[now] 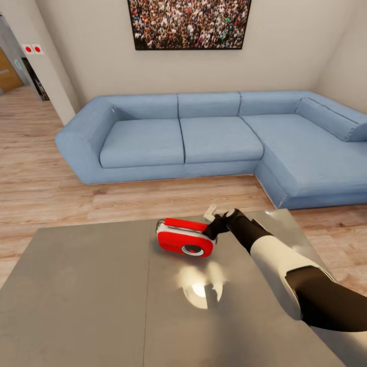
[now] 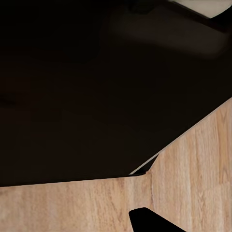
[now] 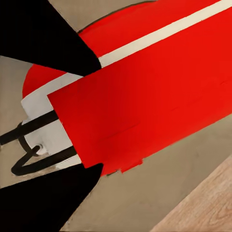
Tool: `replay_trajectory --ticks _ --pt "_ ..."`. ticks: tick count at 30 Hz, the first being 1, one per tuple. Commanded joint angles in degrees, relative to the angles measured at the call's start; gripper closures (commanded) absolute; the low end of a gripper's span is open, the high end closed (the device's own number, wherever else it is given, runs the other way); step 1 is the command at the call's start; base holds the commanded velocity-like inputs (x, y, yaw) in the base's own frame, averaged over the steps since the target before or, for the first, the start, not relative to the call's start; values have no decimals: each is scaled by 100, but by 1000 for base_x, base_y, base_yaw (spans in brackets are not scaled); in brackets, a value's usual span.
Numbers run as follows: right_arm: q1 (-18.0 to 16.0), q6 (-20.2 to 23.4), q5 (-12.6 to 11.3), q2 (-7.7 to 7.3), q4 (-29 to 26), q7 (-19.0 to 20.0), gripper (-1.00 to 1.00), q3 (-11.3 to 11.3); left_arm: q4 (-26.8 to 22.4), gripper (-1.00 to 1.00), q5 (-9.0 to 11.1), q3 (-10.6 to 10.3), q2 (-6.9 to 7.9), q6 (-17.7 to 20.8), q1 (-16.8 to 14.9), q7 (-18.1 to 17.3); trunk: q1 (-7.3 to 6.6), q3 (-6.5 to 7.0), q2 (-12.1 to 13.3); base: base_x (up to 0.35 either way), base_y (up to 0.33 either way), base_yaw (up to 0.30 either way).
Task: Turn on the radio receiver that's on the table in the living room.
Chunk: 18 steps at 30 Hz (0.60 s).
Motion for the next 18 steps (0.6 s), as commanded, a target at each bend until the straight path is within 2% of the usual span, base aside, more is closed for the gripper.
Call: replay_trajectory --ticks 1,18 --pt "0 7 -21 0 -1 0 100 -4 0 -100 0 0 0 0 0 0 0 0 0 0 0 0" --pt "0 12 -32 -2 -1 4 100 -5 0 -100 0 0 0 0 0 0 0 0 0 0 0 0"
